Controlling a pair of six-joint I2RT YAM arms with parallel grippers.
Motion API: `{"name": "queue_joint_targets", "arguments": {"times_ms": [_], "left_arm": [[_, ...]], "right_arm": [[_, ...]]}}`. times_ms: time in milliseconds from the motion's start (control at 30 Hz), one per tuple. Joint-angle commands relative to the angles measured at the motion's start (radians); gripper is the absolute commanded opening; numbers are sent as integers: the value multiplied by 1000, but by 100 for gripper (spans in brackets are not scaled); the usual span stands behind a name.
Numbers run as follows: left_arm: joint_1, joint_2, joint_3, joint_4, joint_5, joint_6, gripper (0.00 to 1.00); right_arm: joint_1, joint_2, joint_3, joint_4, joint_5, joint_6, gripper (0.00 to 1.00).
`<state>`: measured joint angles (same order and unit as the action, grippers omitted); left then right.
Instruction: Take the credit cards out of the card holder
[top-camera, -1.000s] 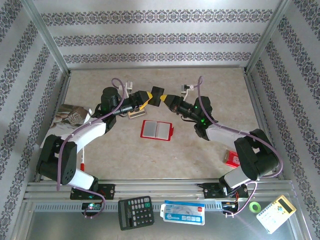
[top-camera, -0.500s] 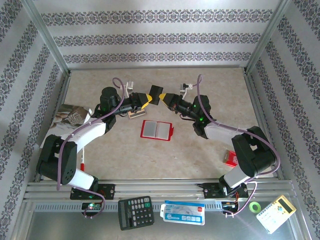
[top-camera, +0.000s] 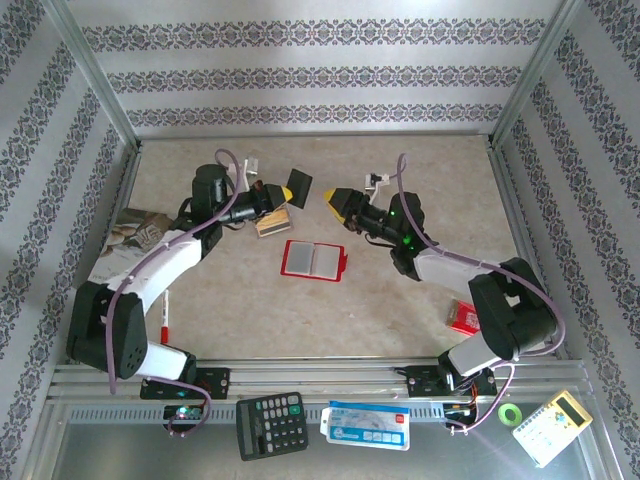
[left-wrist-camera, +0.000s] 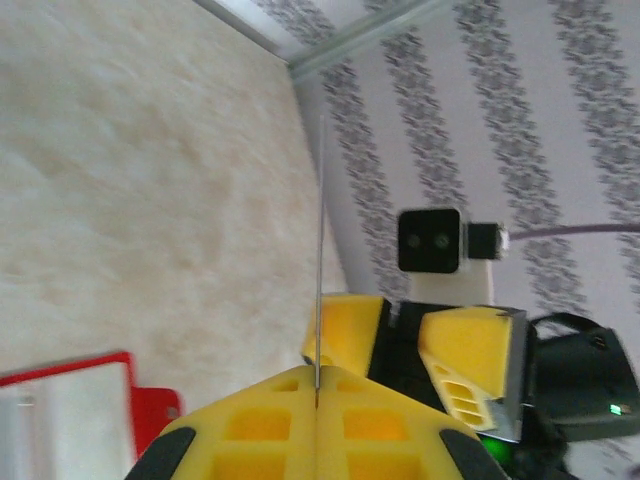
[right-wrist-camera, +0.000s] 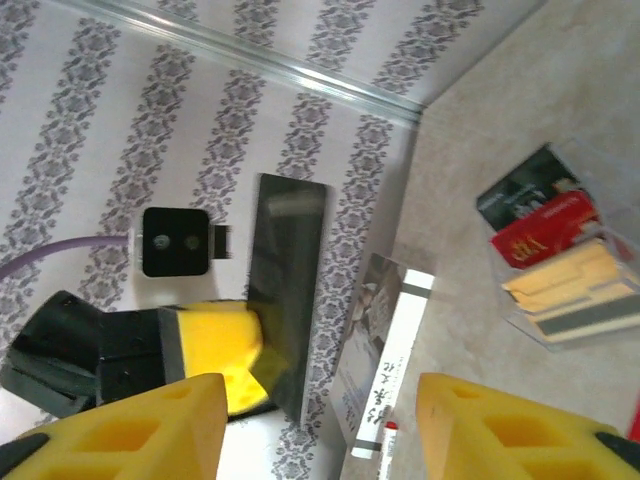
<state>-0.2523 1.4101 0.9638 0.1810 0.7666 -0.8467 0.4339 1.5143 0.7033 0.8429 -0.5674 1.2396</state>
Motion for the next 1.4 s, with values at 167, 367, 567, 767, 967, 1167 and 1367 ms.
{"name": "queue_joint_targets", "arguments": {"times_ms": [167, 367, 567, 767, 967, 1167, 1367], "left_arm": [[46, 11, 234, -498, -257, 470, 0], [63, 60, 321, -534, -443, 710, 0], [99, 144, 384, -531, -480, 960, 0], [141, 199, 400, -520, -371, 1243, 0], [159, 241, 407, -515, -242, 1450, 0], [166, 333, 466, -582, -201, 1588, 0], [189, 435, 545, -721, -131, 1687, 0]], "right_arm": [[-41, -121, -46, -307, 70, -151, 74], [-78, -152, -79, -379, 104, -180, 90], [-89, -172, -87, -467, 142, -238, 98], [-100, -165, -61, -542, 111, -283, 98], [-99, -120, -42, -551, 98, -285, 98], [-83, -123, -44, -543, 99, -272, 98], [-81, -129, -41, -551, 101, -270, 98]]}}
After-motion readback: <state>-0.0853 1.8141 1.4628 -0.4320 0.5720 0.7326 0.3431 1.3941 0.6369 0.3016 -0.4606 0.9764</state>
